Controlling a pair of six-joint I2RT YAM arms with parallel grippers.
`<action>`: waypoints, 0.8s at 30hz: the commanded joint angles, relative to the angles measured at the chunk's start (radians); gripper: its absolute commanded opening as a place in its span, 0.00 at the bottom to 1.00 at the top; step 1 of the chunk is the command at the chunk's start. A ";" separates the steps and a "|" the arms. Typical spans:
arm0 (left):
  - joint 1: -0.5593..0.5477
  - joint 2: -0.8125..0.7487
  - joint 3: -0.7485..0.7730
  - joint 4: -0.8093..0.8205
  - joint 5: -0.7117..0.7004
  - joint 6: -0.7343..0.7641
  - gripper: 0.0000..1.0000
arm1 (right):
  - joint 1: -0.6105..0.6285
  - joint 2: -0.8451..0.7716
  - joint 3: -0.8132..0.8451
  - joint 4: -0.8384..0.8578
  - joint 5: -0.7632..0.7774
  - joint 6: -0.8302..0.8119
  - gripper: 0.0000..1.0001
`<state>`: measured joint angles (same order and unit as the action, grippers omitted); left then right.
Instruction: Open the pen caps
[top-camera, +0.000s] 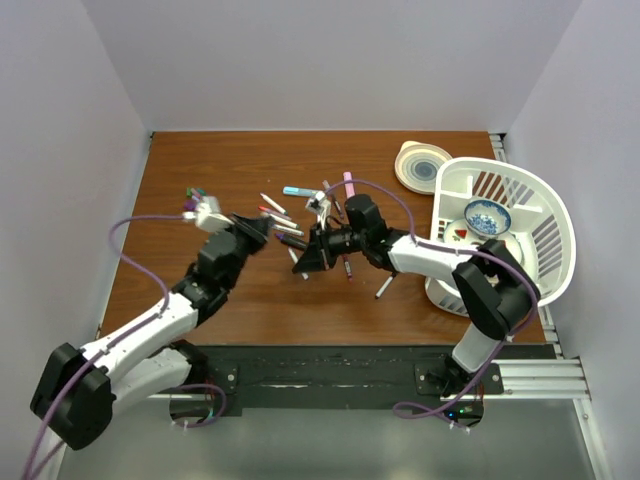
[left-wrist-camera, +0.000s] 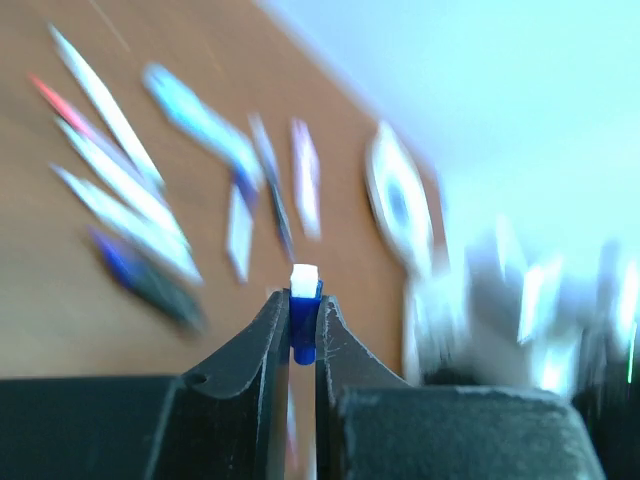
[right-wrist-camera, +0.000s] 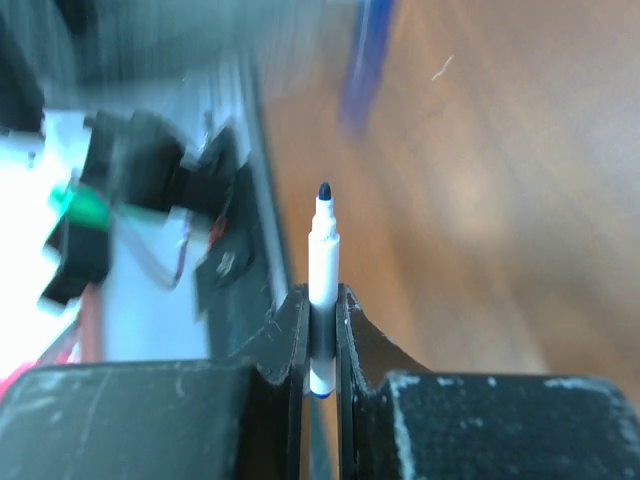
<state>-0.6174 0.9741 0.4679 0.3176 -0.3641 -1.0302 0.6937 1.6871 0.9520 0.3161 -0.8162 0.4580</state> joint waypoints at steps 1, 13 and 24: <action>0.182 -0.034 0.068 0.023 -0.223 0.013 0.00 | 0.047 0.006 -0.021 -0.126 -0.138 -0.051 0.00; 0.548 0.076 0.025 -0.060 -0.052 0.003 0.00 | 0.043 0.023 0.137 -0.541 -0.159 -0.451 0.00; 0.834 0.529 0.235 -0.107 0.136 -0.016 0.00 | 0.020 0.013 0.179 -0.644 -0.192 -0.628 0.00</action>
<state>0.1825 1.4250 0.6010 0.2031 -0.2668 -1.0409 0.7174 1.7153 1.0904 -0.2707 -0.9813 -0.0910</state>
